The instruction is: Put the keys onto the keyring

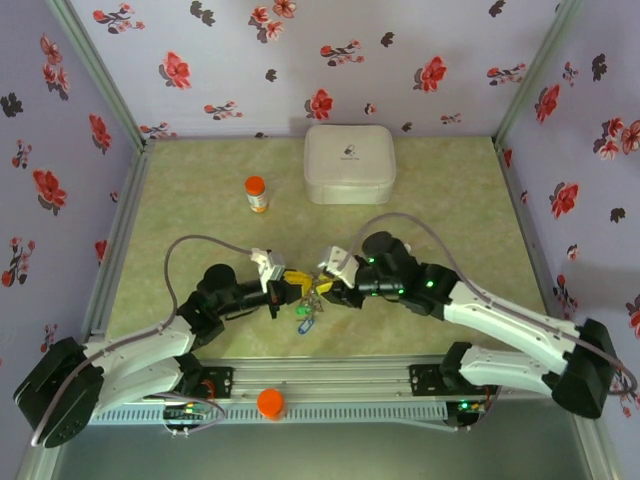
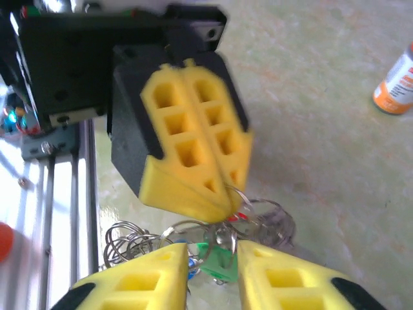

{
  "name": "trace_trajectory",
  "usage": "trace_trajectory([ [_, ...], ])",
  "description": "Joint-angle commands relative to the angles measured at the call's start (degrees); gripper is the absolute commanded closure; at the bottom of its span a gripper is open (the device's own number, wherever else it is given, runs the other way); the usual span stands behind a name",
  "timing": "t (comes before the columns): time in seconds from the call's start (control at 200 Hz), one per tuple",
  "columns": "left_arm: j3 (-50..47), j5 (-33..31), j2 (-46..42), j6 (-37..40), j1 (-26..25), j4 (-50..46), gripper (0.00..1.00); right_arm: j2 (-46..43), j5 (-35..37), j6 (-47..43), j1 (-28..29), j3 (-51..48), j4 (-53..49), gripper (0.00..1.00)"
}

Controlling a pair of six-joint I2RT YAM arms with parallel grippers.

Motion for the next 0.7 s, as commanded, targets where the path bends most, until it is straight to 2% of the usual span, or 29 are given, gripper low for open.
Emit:
trace_trajectory([
  [0.0,-0.8,1.0,-2.4,4.7,-0.3,5.7,1.00,-4.8,-11.4,2.4,-6.1,-1.5,0.8,0.66],
  [0.125,-1.7,1.6,-2.4,7.8,-0.3,6.7,1.00,-5.6,-12.9,1.3,-7.5,-2.6,4.3,0.64],
  [0.255,-1.2,4.2,-0.8,9.8,-0.3,8.4,1.00,-1.8,-15.6,1.6,-7.5,-1.9,8.3,0.67],
  [0.47,-0.5,6.7,1.4,10.0,-0.3,10.9,1.00,2.4,-21.1,1.3,-7.3,-1.2,8.8,0.75],
  [0.695,-0.6,7.9,2.9,8.7,-0.3,13.8,1.00,3.5,-21.2,1.5,-7.1,-1.8,8.8,0.76],
])
